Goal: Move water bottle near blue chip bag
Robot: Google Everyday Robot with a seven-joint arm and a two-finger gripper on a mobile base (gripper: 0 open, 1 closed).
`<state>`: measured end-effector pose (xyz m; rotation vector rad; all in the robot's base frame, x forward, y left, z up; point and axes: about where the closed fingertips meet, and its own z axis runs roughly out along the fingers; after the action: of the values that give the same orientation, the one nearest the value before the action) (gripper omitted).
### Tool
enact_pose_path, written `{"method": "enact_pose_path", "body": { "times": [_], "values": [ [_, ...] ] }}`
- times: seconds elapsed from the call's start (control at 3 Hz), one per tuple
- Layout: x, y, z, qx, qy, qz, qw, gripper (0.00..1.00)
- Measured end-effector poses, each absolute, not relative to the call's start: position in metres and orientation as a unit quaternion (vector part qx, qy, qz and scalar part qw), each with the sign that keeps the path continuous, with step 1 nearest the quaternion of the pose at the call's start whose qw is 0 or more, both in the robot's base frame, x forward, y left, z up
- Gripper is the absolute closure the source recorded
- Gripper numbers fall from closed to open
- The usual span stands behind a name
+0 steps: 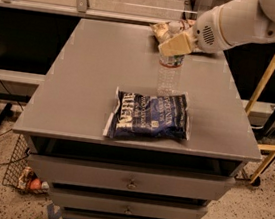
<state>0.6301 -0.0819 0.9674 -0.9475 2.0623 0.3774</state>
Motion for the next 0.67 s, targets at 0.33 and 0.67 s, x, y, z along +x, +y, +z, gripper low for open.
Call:
{"method": "enact_pose_path", "body": {
  "times": [0.33,0.67],
  "values": [
    [0.6232,-0.0813,0.9541,-0.359,0.817,0.159,0.422,1.0],
    [0.6186,-0.081,0.9442,-0.347,0.814,0.165,0.436,1.0]
  ]
}}
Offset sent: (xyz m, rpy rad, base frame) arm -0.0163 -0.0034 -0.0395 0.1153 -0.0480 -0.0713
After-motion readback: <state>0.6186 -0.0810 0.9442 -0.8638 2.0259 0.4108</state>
